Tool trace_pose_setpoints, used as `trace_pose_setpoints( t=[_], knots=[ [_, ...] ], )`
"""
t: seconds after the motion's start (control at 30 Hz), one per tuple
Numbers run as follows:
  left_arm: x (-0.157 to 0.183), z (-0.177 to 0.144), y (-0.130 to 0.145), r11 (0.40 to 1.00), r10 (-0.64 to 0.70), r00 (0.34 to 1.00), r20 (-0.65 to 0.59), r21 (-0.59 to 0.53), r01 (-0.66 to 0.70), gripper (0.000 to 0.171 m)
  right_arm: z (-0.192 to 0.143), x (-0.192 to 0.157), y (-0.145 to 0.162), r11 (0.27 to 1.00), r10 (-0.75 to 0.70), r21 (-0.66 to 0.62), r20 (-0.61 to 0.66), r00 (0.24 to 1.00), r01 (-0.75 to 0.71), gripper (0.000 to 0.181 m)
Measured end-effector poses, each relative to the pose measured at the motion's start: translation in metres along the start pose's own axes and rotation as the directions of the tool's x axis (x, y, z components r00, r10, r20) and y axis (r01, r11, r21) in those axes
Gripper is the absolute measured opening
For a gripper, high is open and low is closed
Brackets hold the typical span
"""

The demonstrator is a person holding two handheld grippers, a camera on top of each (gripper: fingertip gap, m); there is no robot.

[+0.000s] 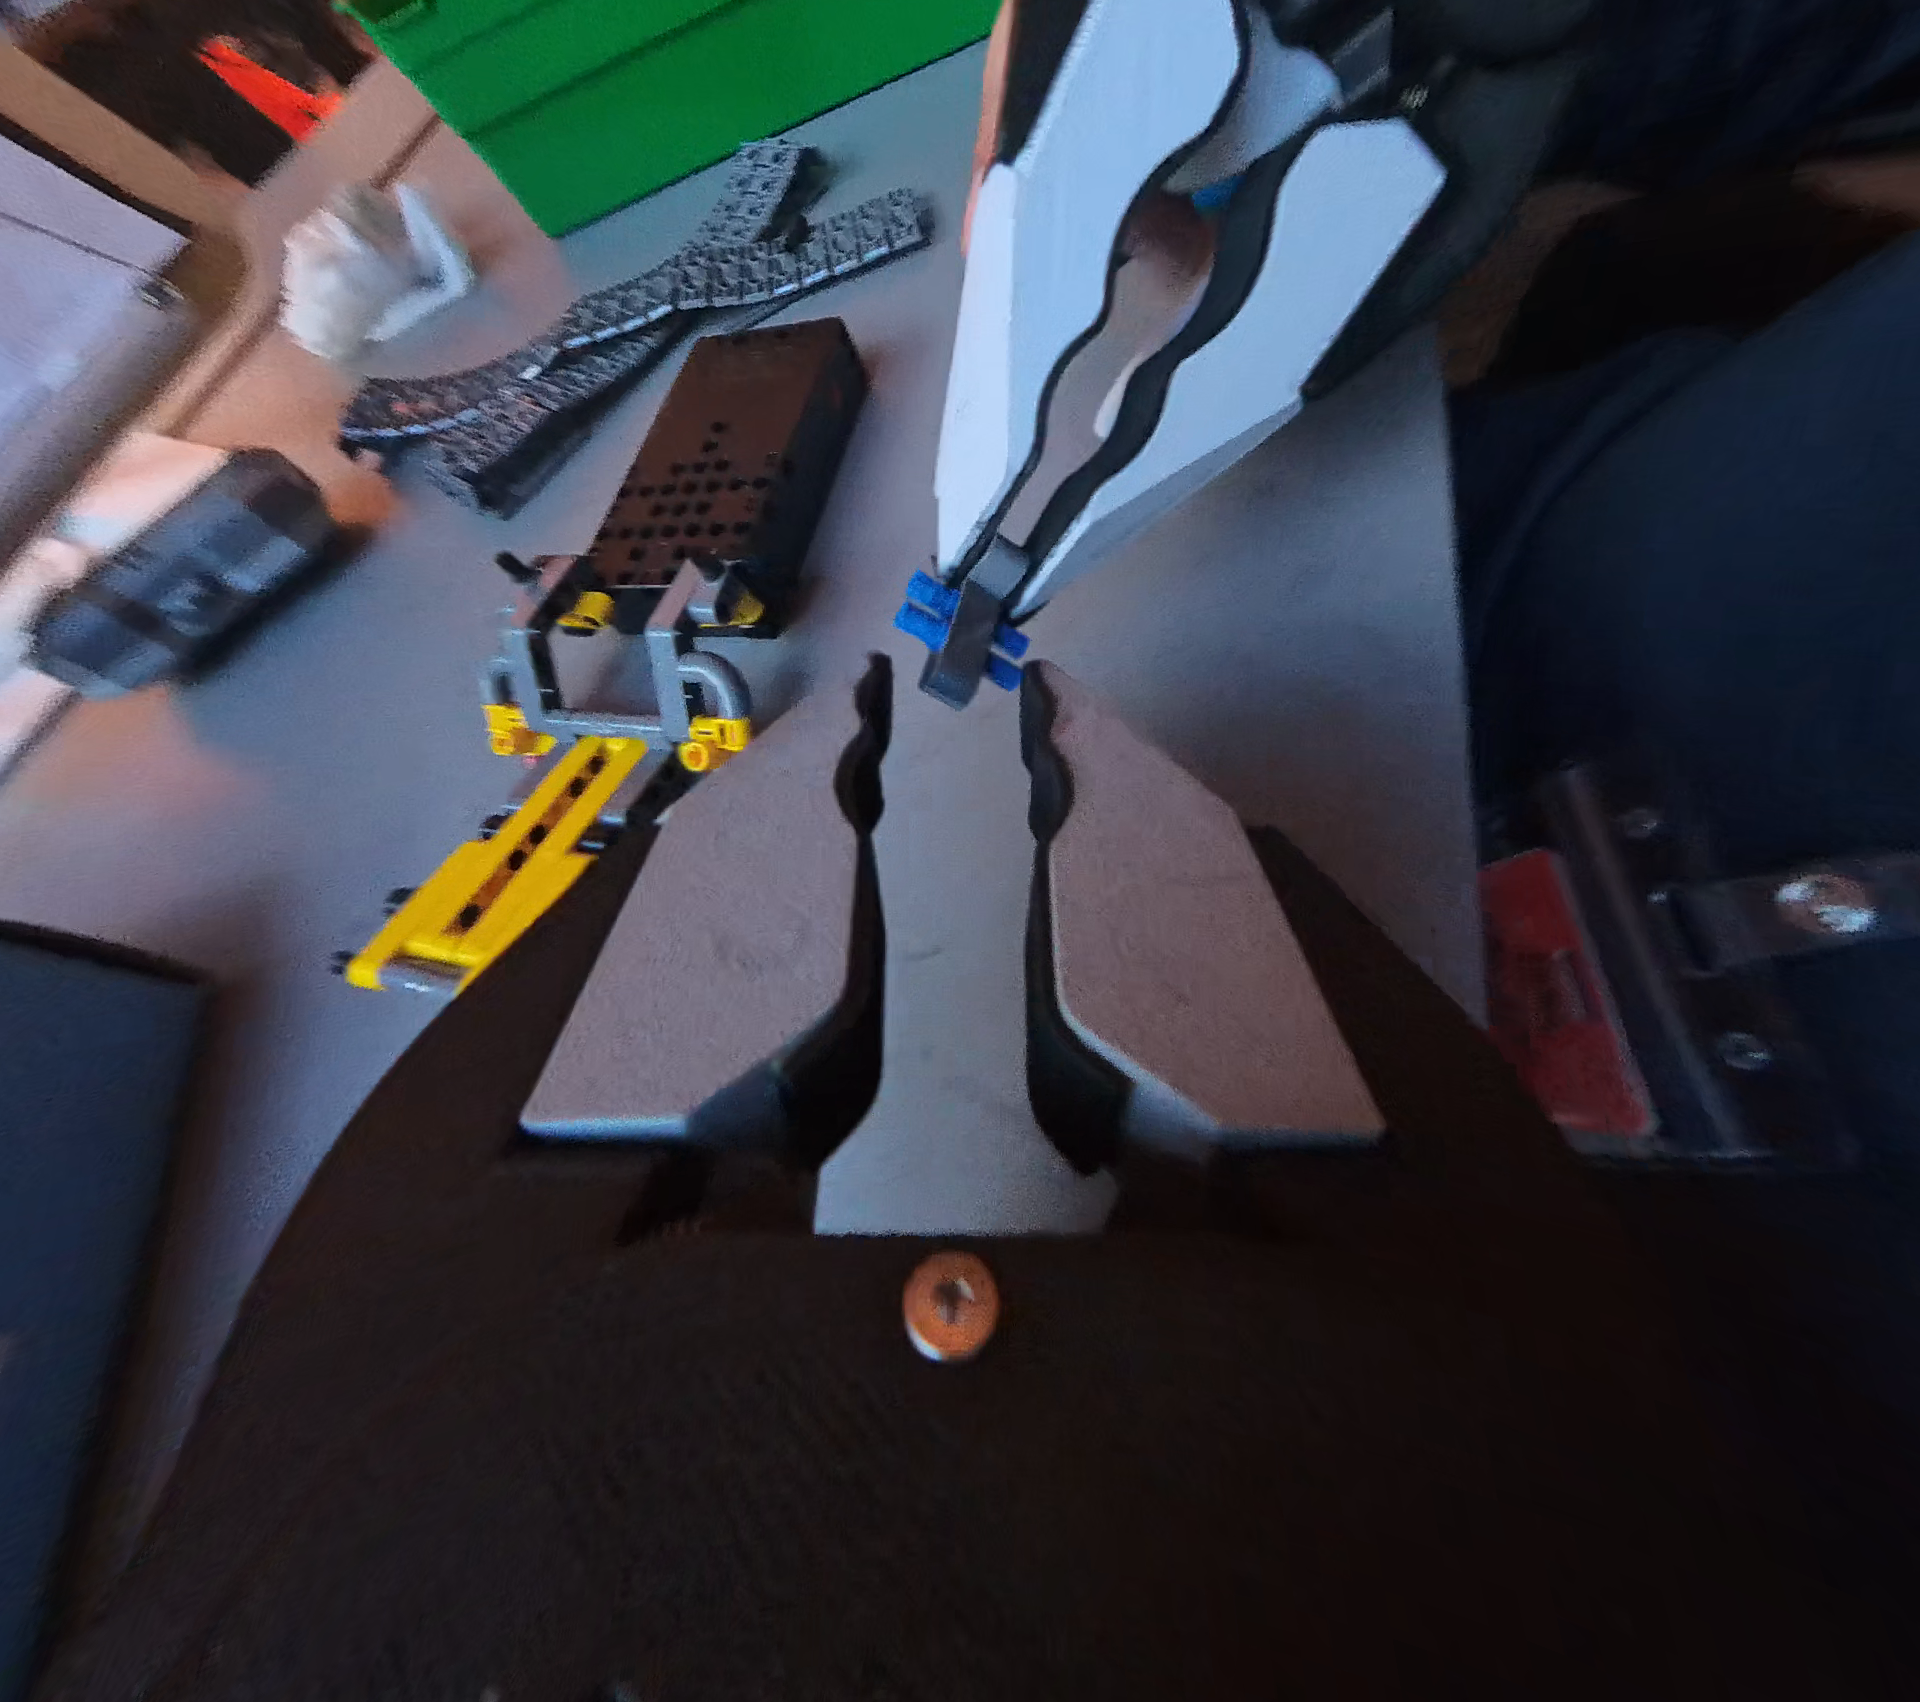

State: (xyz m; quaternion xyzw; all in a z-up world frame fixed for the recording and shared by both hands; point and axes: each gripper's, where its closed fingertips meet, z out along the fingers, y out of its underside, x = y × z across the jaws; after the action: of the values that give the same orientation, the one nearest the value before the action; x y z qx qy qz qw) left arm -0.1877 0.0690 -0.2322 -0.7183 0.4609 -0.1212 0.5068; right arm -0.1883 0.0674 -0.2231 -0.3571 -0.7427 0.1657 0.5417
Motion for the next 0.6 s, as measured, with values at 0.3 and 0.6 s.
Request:
trace_pose_setpoints(
  t=[0.3,0.6],
  knots=[
    [-0.003,0.009,0.015,0.977,0.196,0.976,0.100,-0.111,-0.184,0.025,0.000,-0.009,0.013,0.989,0.137,-0.071,0.107,0.985,-0.130,0.005],
    [0.002,0.009,0.015,0.969,0.230,0.969,0.090,-0.113,-0.219,0.008,0.002,-0.016,0.020,0.980,0.185,-0.099,0.157,0.970,-0.171,0.005]
  ],
)
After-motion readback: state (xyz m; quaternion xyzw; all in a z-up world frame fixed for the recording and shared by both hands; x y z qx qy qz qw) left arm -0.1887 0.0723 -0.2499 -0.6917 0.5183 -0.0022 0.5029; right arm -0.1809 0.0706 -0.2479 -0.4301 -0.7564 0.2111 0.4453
